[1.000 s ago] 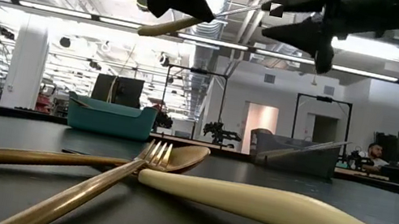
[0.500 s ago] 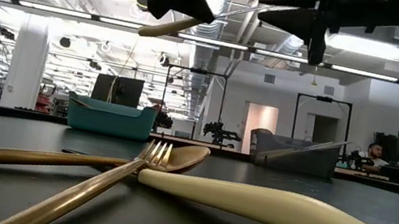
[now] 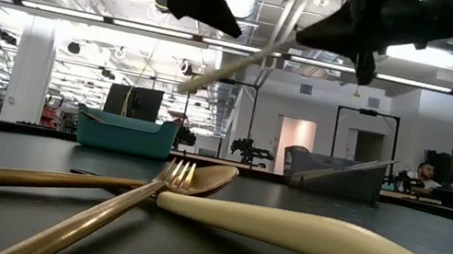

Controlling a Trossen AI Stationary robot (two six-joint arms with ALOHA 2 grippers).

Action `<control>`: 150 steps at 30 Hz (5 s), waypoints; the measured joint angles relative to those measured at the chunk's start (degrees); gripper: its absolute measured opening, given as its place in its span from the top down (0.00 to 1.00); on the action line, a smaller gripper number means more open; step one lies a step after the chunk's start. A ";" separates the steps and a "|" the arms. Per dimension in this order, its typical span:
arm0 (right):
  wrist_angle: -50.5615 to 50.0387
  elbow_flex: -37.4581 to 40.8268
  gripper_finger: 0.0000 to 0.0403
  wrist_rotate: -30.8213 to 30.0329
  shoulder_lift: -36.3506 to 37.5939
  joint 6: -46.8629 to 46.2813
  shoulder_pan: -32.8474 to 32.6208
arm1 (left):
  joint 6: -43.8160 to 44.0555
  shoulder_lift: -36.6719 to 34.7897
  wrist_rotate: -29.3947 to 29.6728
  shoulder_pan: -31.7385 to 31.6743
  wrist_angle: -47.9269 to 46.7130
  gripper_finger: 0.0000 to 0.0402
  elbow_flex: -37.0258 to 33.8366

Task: Sort silverware by color (type)
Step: Put the yellow knife into the black bin, then put the gold spoon into the green bin

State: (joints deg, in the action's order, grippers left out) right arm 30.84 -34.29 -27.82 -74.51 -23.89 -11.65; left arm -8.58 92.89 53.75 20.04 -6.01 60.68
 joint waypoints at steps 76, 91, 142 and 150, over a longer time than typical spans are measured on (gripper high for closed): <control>-42.13 -0.12 0.46 6.08 22.69 -1.01 18.25 | 23.56 -0.01 -41.12 3.73 -2.70 0.74 -5.83; -18.94 -0.04 0.46 2.25 -3.80 -10.66 -6.75 | 24.44 2.62 -28.85 3.68 -1.37 0.74 -5.94; -24.39 -26.31 0.97 1.01 -31.02 2.16 -6.16 | 46.82 -1.95 -7.01 7.60 -26.85 0.74 -2.88; -25.66 -26.24 0.97 -11.37 -27.27 5.80 -7.11 | 44.13 -1.91 -8.51 7.01 -22.18 0.74 -2.88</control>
State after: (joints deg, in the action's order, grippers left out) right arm 5.18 -60.53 -39.19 -101.79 -18.09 -18.76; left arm 35.54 90.98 45.24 27.05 -28.19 57.80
